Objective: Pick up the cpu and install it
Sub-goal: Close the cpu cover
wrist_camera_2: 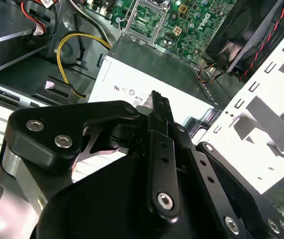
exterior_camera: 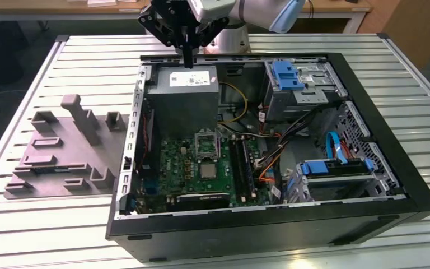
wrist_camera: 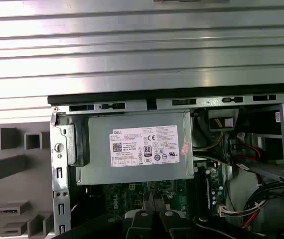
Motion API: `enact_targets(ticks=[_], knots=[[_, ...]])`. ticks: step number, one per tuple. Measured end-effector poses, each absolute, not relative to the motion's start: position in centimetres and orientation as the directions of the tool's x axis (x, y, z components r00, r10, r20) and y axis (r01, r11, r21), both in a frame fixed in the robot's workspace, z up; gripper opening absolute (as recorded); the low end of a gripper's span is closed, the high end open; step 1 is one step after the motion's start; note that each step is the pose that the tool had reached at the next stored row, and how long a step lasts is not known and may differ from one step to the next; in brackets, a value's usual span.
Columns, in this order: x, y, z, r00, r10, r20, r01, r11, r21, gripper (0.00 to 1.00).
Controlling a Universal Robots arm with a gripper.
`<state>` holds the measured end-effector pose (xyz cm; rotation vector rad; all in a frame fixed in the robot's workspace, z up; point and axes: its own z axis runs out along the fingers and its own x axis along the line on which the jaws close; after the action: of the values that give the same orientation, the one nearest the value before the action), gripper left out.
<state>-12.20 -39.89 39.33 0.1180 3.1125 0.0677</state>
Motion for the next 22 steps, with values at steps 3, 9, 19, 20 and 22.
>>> enact_targets(ticks=[3, 9, 19, 20, 22], knots=[[-12.2, -39.9, 39.3, -0.997, 0.076, -0.024, 0.075, 0.996, 0.044, 0.11], [-12.2, -39.9, 39.3, -0.997, 0.076, -0.024, 0.075, 0.996, 0.044, 0.11], [-12.2, -41.1, 38.7, -0.997, 0.071, -0.023, 0.07, 0.997, 0.045, 0.11], [-12.2, -41.1, 38.7, -0.998, 0.059, -0.023, 0.058, 0.997, 0.044, 0.11], [-12.2, -41.1, 38.6, -0.999, 0.032, -0.022, 0.031, 0.999, 0.044, 0.11]])
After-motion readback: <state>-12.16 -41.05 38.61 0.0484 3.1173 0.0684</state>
